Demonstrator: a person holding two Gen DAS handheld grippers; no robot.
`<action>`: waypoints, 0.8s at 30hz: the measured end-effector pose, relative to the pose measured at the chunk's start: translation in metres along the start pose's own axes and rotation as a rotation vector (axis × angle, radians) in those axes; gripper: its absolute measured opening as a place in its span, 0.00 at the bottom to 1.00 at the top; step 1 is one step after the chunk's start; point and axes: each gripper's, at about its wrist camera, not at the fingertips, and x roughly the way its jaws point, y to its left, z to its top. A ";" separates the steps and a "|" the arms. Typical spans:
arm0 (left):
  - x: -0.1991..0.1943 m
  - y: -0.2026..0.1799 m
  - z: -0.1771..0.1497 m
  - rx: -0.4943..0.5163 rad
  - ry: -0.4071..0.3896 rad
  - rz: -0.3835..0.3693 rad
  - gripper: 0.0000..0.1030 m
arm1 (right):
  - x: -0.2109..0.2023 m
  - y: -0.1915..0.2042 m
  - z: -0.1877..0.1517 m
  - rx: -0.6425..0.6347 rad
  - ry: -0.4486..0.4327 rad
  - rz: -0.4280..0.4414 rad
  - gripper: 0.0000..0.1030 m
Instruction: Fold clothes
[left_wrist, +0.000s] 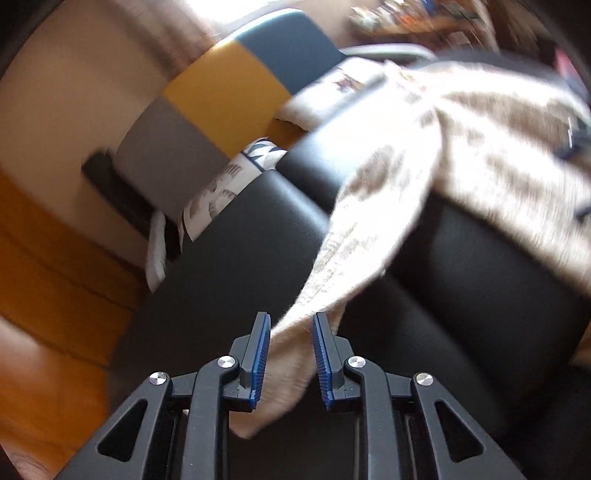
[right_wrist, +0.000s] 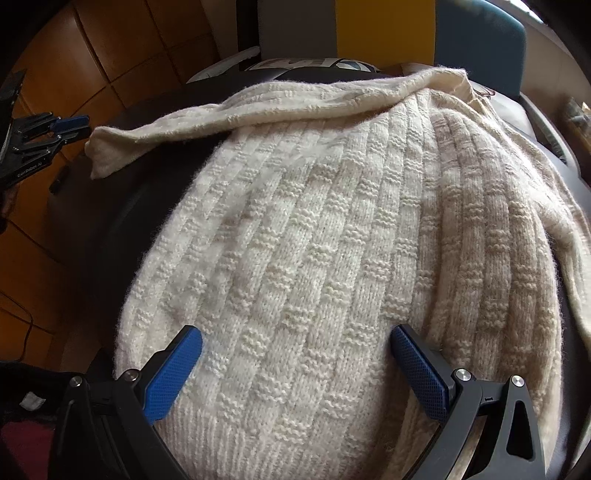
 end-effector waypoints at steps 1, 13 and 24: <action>0.004 -0.005 0.000 0.052 -0.001 0.012 0.22 | 0.000 0.000 0.000 -0.001 0.002 -0.003 1.00; 0.043 0.012 0.003 -0.012 0.013 -0.093 0.08 | 0.004 -0.003 0.003 -0.014 0.001 -0.015 1.00; 0.038 0.148 -0.010 -0.716 -0.062 -0.554 0.04 | -0.003 -0.007 0.001 -0.010 0.018 -0.019 1.00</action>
